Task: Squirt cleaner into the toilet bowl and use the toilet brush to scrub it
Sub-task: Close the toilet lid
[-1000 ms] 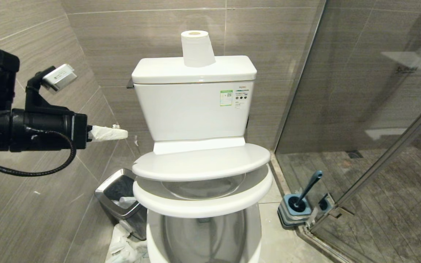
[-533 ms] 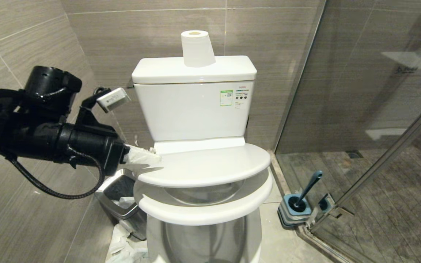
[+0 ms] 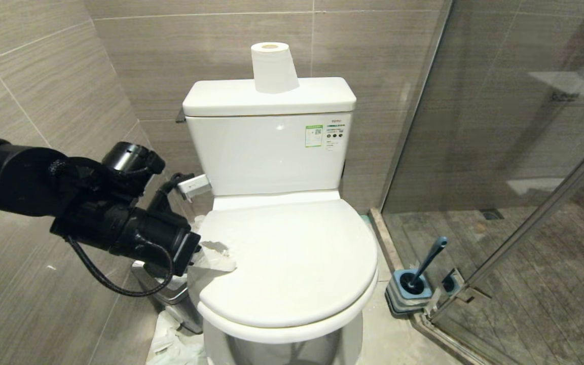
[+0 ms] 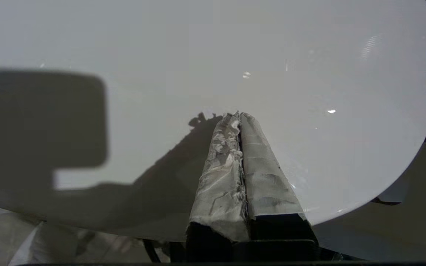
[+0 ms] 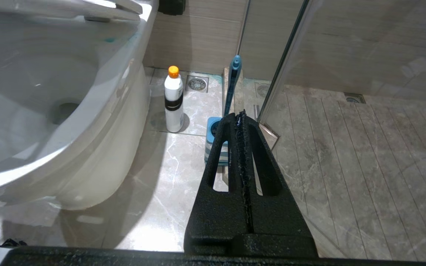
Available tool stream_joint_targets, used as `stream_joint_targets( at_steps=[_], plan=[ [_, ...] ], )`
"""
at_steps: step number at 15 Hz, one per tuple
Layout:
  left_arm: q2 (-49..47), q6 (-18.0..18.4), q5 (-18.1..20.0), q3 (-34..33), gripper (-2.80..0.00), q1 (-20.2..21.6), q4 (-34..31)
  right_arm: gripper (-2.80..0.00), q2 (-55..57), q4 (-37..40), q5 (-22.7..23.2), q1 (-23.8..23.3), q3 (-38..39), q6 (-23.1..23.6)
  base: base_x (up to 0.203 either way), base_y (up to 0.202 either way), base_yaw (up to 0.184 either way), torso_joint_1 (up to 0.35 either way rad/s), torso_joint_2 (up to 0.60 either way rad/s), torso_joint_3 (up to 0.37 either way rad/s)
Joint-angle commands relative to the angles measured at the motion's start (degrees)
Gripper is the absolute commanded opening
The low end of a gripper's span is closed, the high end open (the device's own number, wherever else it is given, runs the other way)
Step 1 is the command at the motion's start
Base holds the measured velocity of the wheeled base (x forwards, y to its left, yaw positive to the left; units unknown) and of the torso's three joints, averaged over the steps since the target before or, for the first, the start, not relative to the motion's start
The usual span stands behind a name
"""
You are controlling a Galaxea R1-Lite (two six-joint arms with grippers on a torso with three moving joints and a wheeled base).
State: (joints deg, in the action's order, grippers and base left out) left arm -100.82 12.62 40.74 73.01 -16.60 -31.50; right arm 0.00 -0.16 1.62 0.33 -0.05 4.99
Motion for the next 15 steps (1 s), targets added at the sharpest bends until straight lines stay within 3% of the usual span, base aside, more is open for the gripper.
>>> stream_joint_targets(
  at_steps=[1,6,15],
  plan=[
    [-3.4,-0.1,0.1,-0.2,-2.8,1.2,0.2,-2.8,0.1,0.0,0.0,0.0,0.0,0.0,0.0,0.0,0.0,0.0,0.0,0.0],
    [-5.6,-0.4,-0.7,-7.3,-2.8,6.6,7.3,-2.8,0.1,0.0,0.0,0.0,0.0,0.1,0.0,0.0,0.0,0.0,0.0,0.0],
    [-14.0,-0.6,-3.2,-15.8,-2.8,9.5,40.0,-2.8,0.1,0.0,0.0,0.0,0.0,0.1,0.0,0.0,0.0,0.0,0.0,0.0]
  ],
)
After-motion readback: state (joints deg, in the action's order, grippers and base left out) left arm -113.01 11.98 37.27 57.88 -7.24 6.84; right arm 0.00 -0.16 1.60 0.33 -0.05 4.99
